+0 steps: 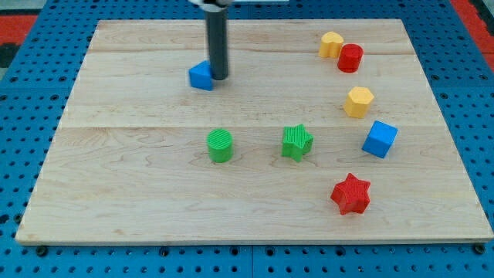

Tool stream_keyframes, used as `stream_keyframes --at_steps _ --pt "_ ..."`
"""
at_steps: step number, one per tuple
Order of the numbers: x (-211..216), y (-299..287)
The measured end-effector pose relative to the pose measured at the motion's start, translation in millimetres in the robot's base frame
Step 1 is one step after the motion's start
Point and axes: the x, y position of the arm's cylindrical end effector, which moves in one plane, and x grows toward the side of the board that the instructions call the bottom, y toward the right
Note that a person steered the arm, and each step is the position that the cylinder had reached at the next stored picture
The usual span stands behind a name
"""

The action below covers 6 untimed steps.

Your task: Push the triangle left to the green circle

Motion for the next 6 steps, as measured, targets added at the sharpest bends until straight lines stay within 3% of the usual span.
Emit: stream_keyframes --at_steps 2,3,5,6 --pt "-7 -84" --pt "29 -105" --pt "-3 -167" --pt "25 -195"
